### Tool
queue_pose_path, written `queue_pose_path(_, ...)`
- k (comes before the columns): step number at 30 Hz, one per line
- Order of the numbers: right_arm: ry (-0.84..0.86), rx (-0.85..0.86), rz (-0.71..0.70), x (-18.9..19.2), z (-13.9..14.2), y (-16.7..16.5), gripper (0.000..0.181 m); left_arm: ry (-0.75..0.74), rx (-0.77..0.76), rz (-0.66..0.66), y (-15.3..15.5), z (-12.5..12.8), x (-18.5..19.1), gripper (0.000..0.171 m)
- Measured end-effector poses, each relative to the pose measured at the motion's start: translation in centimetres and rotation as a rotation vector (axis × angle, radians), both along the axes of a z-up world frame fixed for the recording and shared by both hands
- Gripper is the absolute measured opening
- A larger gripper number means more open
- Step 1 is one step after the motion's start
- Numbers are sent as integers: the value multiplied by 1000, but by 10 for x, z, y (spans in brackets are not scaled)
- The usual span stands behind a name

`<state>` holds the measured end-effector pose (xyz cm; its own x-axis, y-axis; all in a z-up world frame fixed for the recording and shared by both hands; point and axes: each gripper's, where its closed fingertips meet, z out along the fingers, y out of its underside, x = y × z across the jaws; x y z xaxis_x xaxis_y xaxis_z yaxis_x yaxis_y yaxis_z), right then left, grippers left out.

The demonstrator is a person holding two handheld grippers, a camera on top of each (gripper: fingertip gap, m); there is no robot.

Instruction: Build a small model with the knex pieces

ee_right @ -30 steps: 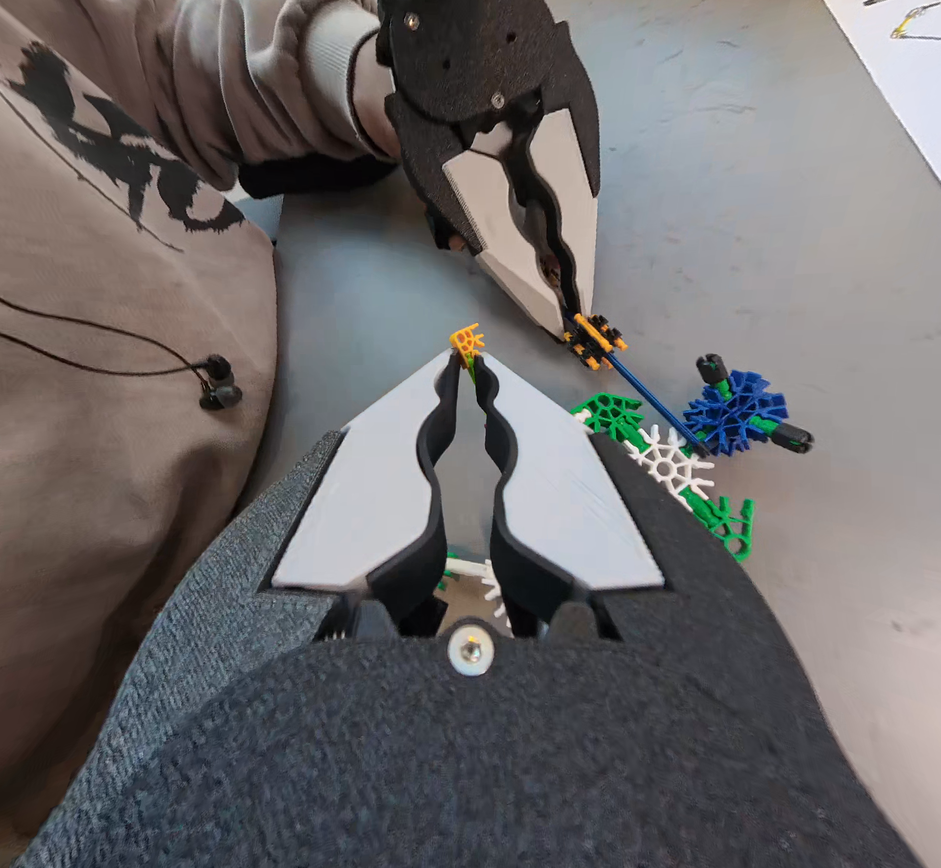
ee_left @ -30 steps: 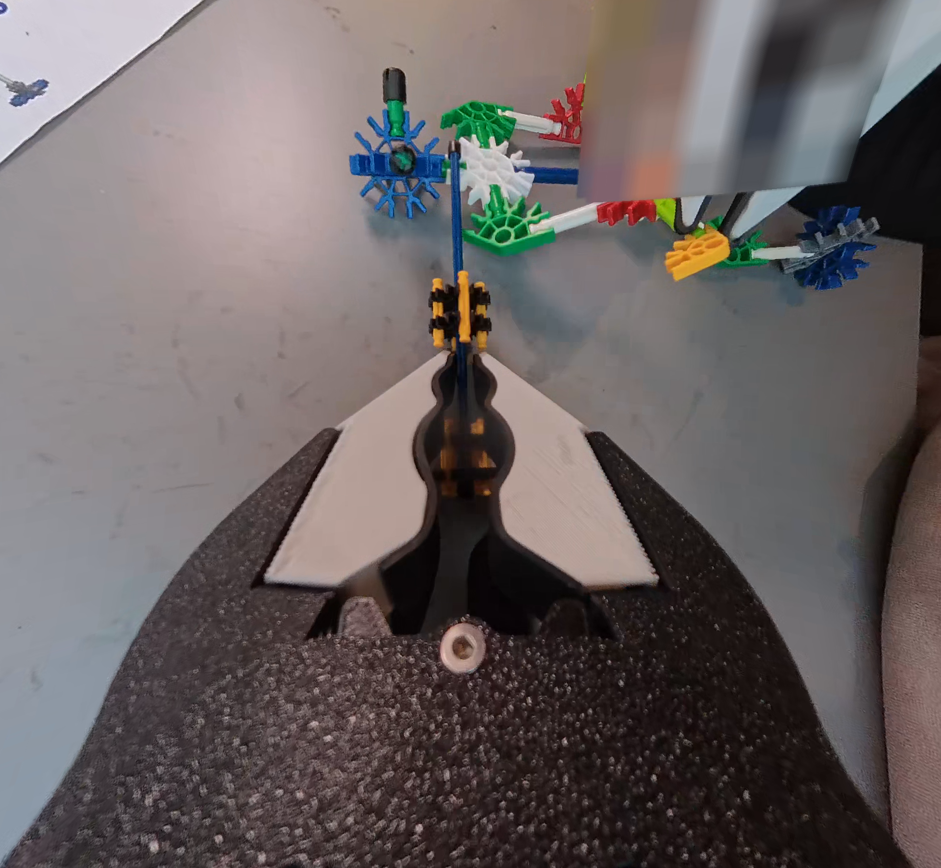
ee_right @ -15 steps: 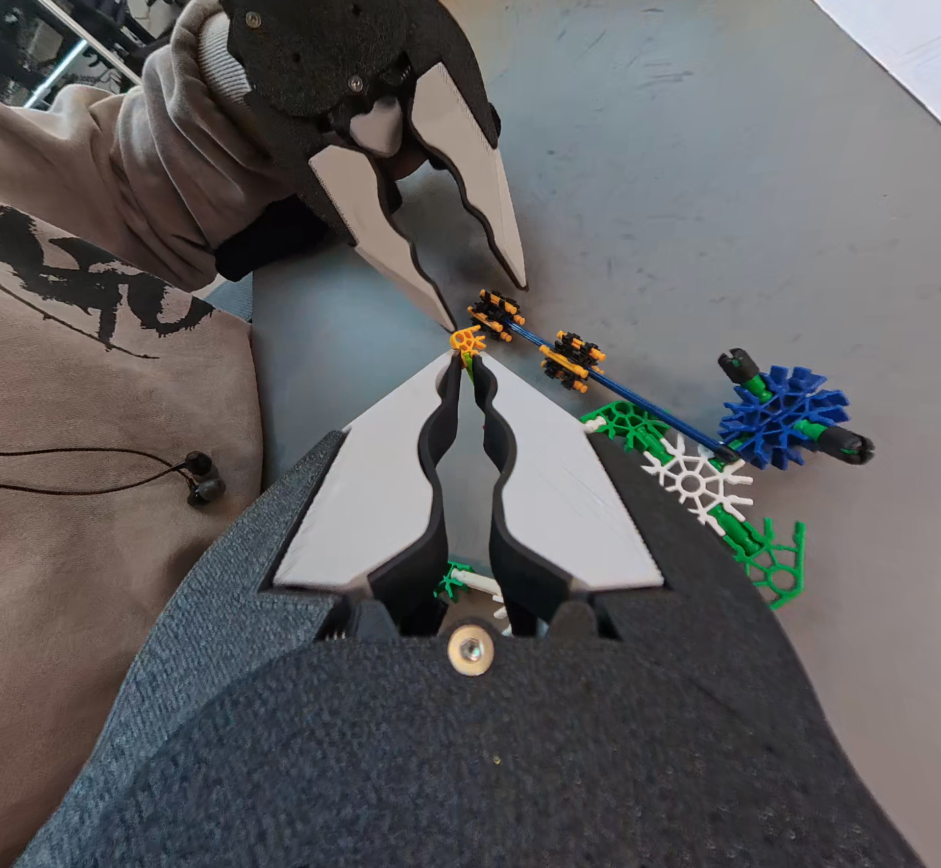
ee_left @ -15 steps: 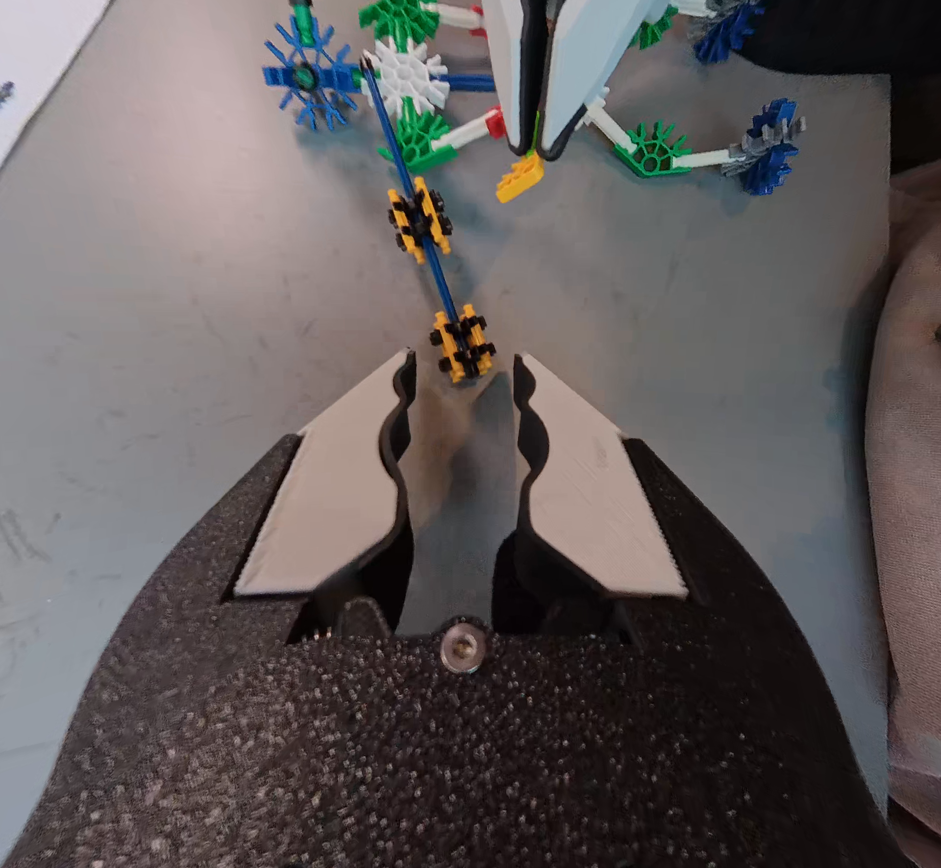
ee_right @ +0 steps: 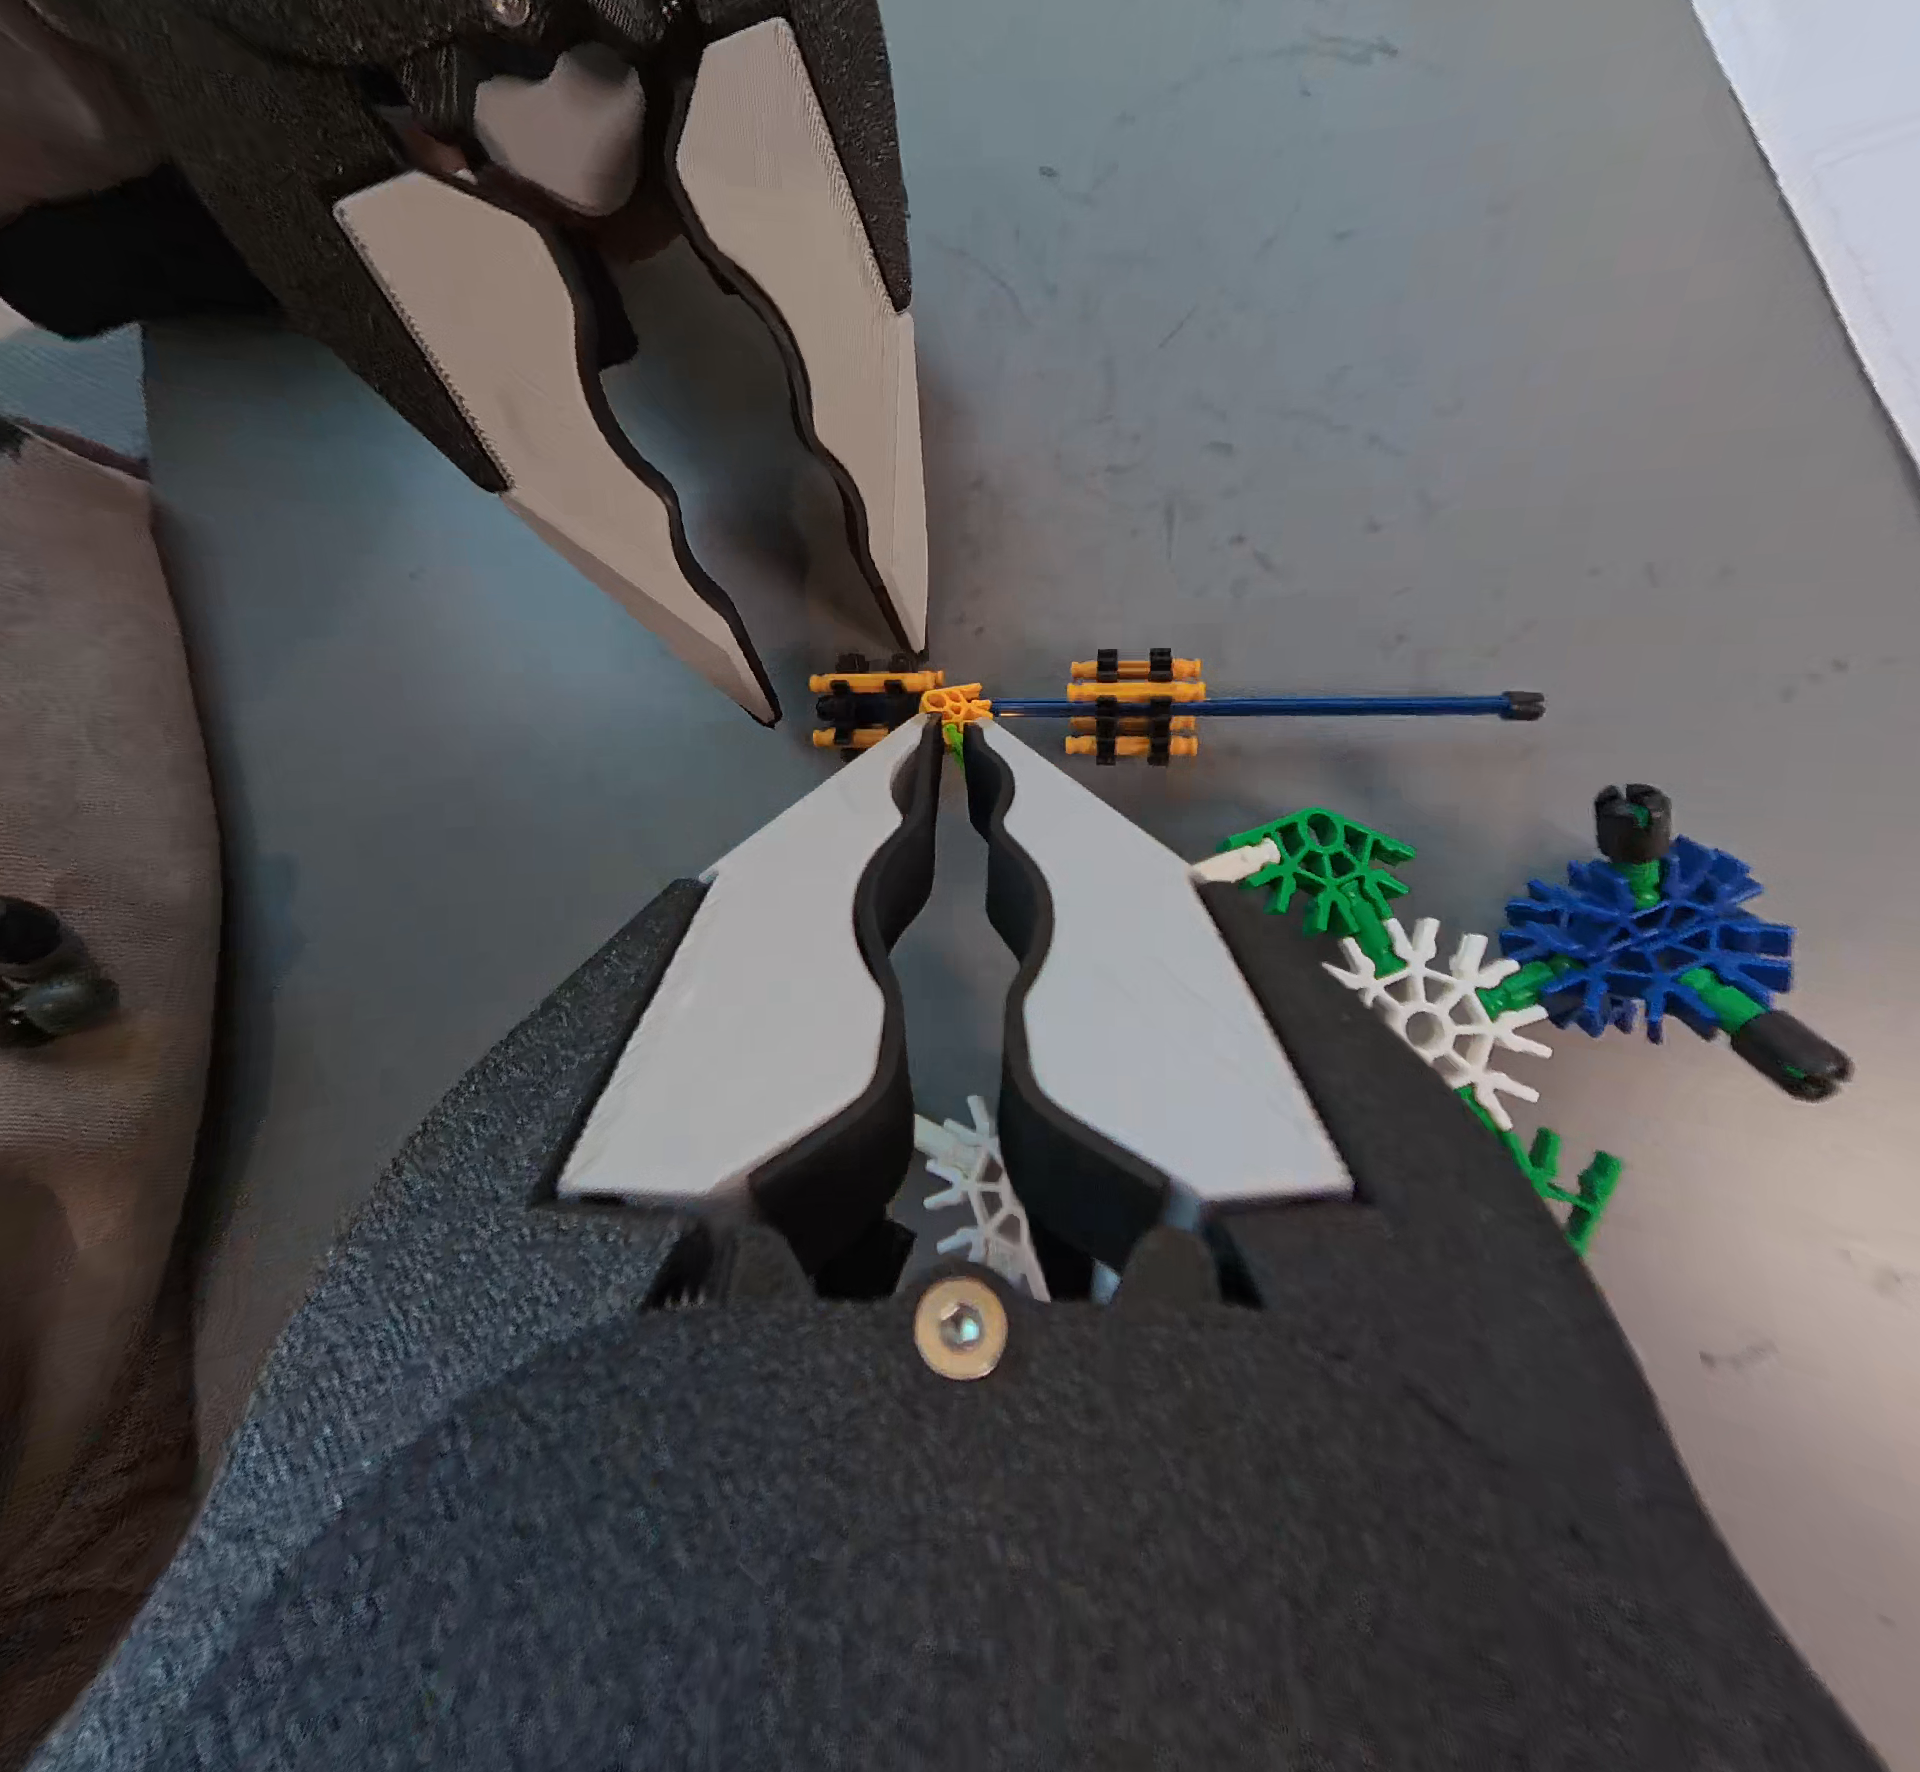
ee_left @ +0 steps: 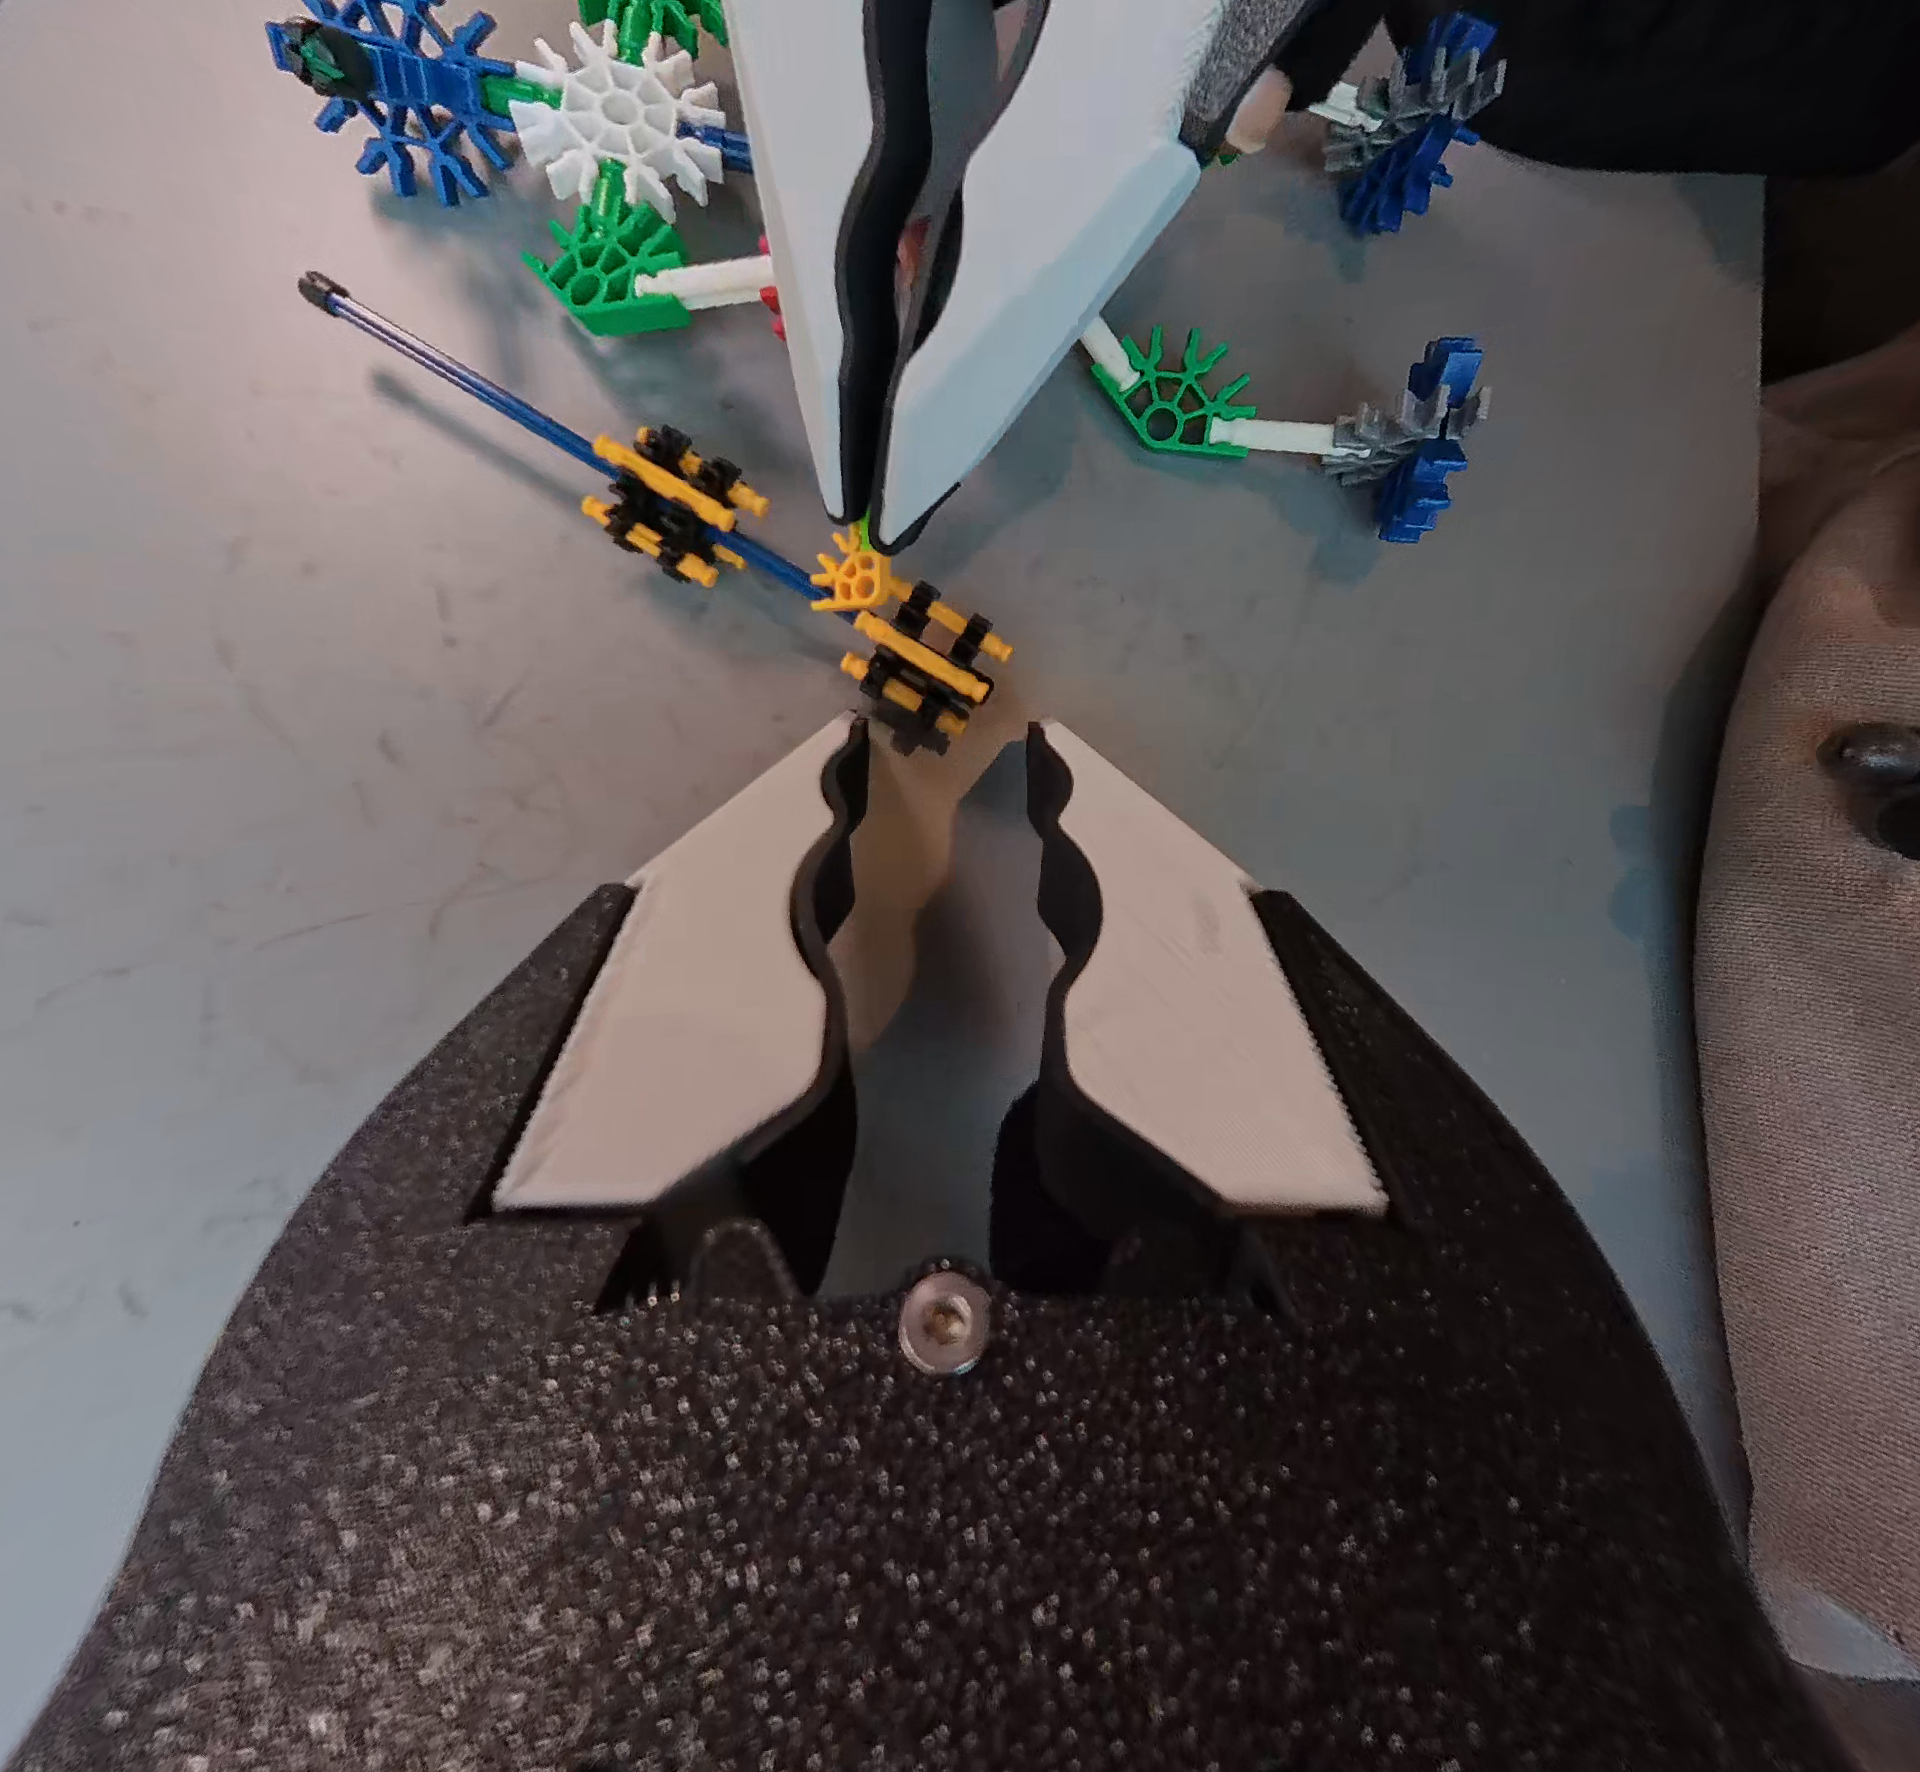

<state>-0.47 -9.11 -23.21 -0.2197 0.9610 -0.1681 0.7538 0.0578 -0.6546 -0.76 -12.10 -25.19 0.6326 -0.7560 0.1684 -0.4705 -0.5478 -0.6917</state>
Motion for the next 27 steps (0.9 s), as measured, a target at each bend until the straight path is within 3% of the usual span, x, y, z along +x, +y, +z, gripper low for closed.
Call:
queue_pose_path(11,89,692,450,3,1,6,15,-21,24,1,4,3,-2,30)
queue_pose_path(14,70,750,520,2,-7,4,8,-20,40,5,6,3,0,27)
queue_pose_path(17,48,673,468,-2,-6,6,4,-6,58,6,8,3,0,24)
queue_pose_path(23,-61,232,229,-3,-5,7,4,14,74,5,8,2,0,23)
queue_pose_path(27,-129,31,153,-3,-7,2,5,16,80,13,9,0,1,22)
